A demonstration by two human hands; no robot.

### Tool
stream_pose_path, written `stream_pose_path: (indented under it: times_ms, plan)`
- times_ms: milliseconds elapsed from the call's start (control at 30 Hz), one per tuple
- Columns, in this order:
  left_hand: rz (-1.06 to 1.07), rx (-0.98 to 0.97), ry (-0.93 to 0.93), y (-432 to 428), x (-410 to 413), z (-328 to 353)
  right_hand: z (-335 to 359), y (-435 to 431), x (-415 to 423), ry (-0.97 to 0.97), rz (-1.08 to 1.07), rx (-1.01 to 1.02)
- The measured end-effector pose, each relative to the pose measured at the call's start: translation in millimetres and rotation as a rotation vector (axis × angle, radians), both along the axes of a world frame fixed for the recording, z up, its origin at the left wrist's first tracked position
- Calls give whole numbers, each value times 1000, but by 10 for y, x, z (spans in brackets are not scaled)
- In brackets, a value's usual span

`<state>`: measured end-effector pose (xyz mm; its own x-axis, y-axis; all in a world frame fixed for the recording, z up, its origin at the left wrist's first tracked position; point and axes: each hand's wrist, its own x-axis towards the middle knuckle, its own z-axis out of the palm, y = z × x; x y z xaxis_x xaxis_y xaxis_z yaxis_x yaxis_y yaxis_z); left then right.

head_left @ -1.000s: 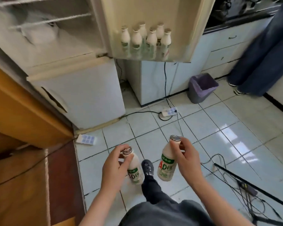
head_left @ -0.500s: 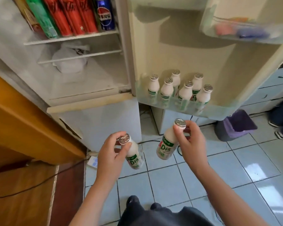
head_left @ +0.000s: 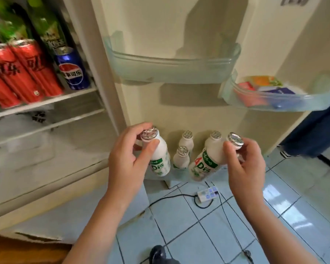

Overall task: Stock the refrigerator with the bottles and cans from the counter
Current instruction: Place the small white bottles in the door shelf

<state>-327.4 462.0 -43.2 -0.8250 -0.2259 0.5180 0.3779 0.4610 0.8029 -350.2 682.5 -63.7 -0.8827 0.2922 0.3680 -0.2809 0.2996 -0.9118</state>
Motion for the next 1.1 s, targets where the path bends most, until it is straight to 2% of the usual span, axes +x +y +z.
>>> stream_pose_path:
  times_ms: [100,200,533,700,933,1100]
  plan:
    - [-51,-23,67,-3,-326,89,18,-16,-165,4,-195,-106]
    - [-88,-52,102,31,-598,76,6,-16,-299,-2,-292,-191]
    - [-67,-167,-26,111,-1047,-285,34,-40,-699,-18,-236,-107]
    - [-57,-202,-158,114,-1112,-473,50,2,-833,-8,-103,-15]
    - [-73,-213,-291,114,-1147,-758,-35,60,-987,-116,162,256]
    - [-88,-161,-364,116,-1148,-900,-57,91,-1068,-138,186,475]
